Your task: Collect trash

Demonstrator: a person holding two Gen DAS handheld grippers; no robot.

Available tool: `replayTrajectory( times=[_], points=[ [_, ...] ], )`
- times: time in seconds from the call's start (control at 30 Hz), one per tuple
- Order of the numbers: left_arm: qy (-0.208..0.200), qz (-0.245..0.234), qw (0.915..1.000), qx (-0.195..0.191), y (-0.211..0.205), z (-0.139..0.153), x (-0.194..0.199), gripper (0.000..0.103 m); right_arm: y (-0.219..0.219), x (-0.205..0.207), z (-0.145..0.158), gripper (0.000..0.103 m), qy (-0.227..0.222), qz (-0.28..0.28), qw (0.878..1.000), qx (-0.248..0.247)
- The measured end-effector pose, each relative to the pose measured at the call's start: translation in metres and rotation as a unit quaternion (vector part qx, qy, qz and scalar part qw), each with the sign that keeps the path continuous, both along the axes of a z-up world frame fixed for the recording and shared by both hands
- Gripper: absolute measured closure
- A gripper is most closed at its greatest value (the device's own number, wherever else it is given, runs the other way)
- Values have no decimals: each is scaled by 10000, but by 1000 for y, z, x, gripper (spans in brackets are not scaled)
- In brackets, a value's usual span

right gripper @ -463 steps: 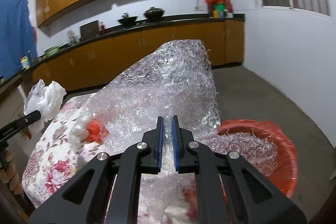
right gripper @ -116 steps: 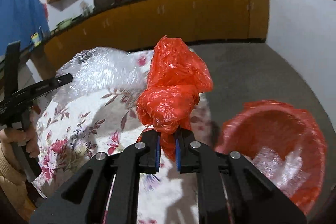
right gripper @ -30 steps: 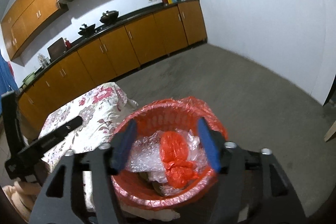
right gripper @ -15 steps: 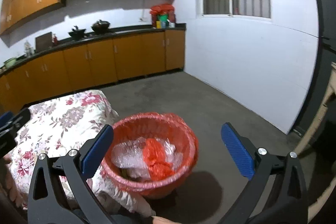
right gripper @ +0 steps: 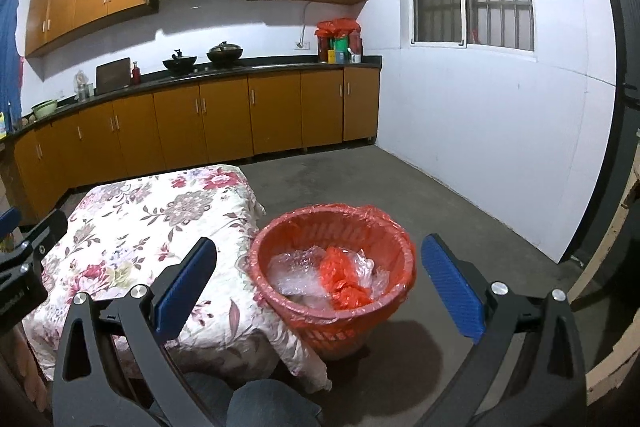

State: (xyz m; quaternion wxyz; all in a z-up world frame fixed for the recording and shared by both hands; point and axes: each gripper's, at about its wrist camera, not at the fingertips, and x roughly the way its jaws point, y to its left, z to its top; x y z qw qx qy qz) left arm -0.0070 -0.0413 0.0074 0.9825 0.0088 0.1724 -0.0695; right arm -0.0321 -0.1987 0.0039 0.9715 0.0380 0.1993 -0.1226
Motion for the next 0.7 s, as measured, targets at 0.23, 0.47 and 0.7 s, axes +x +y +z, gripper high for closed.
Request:
replayTrajectory(
  times=[0.23,0.47,0.7],
  points=[
    [298,130,9994,-69,14,-12,-13,4,14,-10,-7,2,97,-35,9999,-38],
    [351,136,9993,-7,13,-19,-24,4,23,-19,-18,2,239,-15,9997,-25],
    [332,199,9993,3,12,-20,-31,4,27,-25,-21,2,246,-78,9997,-53]
  ],
)
